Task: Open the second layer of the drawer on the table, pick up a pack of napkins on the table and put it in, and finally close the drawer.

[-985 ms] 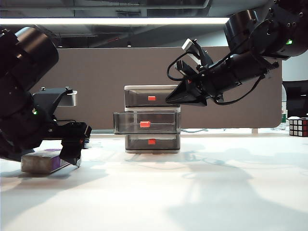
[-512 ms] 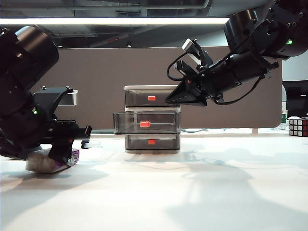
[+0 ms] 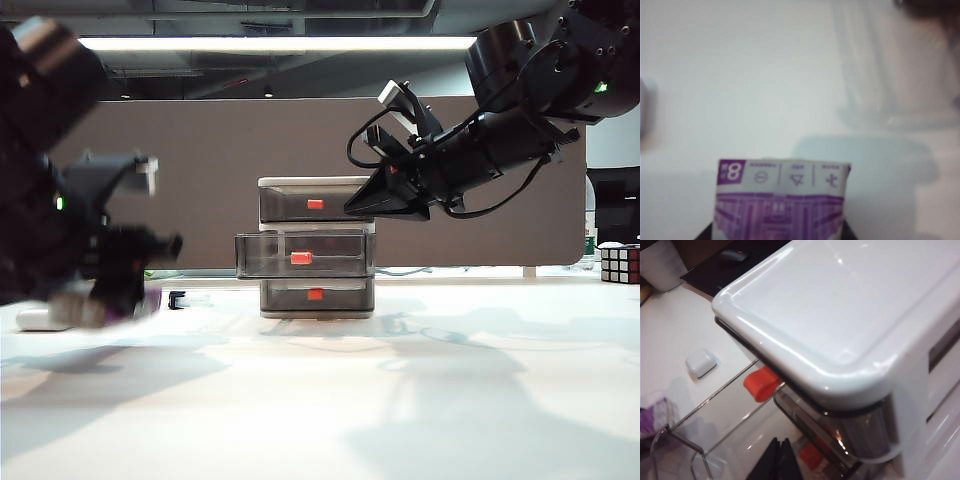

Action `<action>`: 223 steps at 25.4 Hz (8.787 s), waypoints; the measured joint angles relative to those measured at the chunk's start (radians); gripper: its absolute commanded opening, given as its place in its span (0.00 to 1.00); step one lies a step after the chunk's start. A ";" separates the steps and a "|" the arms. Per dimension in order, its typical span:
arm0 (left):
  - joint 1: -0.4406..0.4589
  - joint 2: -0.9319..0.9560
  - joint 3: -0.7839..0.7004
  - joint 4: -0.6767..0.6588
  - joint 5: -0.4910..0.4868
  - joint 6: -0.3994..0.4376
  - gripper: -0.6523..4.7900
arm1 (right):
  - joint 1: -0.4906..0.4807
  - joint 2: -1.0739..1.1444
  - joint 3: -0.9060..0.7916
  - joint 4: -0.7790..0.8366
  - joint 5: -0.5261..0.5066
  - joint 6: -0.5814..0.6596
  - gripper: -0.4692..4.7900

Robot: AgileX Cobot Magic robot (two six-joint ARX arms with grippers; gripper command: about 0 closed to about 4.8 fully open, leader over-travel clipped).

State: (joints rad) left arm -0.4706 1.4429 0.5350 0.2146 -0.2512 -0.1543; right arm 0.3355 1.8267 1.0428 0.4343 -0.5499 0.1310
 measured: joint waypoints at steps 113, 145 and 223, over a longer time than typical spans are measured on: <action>-0.130 0.255 0.447 0.086 0.498 0.040 0.80 | 0.009 0.000 0.000 0.020 0.034 0.000 0.08; -0.134 0.244 0.525 -0.110 0.389 0.059 0.80 | 0.008 -0.001 0.000 0.020 0.032 0.003 0.08; -0.003 0.356 0.634 -0.313 0.546 0.251 0.11 | 0.022 0.340 0.709 -0.224 0.001 -0.058 0.08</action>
State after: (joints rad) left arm -0.4736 1.7992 1.1687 -0.0986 0.2947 0.0967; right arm 0.3573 2.1662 1.7515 0.2104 -0.5491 0.0731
